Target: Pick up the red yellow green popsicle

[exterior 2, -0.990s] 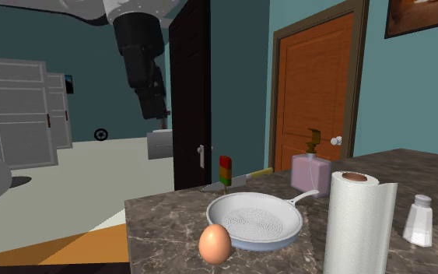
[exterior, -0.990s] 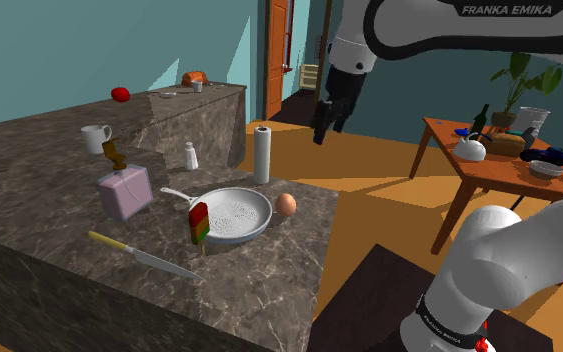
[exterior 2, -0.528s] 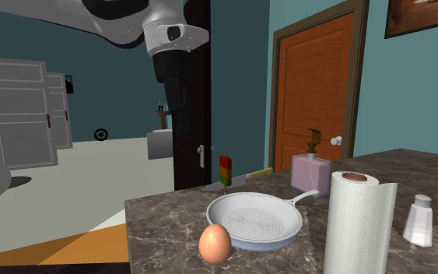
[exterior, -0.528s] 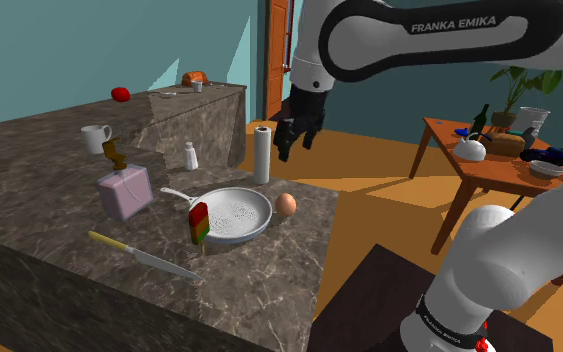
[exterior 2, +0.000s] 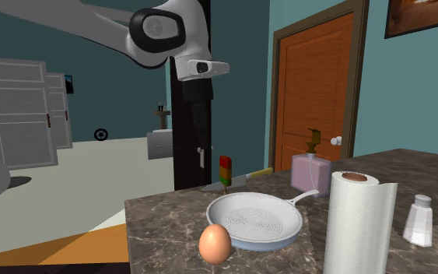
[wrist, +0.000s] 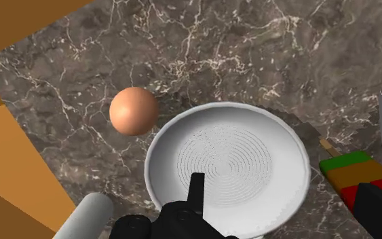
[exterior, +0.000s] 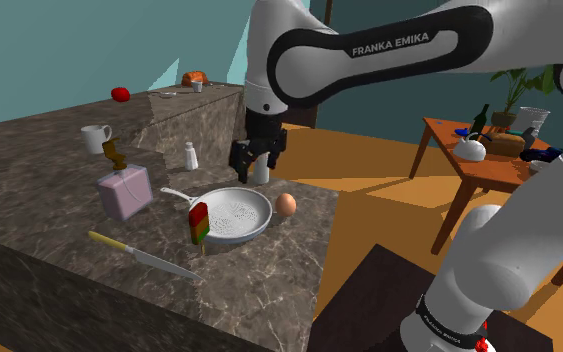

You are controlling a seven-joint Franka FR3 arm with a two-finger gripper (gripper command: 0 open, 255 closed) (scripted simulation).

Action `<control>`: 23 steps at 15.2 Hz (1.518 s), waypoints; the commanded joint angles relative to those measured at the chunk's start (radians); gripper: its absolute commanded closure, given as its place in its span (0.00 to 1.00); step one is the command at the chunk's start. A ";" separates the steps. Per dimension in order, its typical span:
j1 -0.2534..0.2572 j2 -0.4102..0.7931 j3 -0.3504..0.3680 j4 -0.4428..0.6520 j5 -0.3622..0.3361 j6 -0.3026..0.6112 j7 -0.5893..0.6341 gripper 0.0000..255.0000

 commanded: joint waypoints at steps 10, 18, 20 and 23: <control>0.057 0.393 0.129 0.276 -0.103 0.070 0.252 0.00; 0.064 0.434 0.128 0.216 -0.125 0.166 0.273 0.00; 0.064 0.434 0.128 0.216 -0.125 0.166 0.273 0.00; 0.064 0.434 0.128 0.218 -0.125 0.165 0.273 1.00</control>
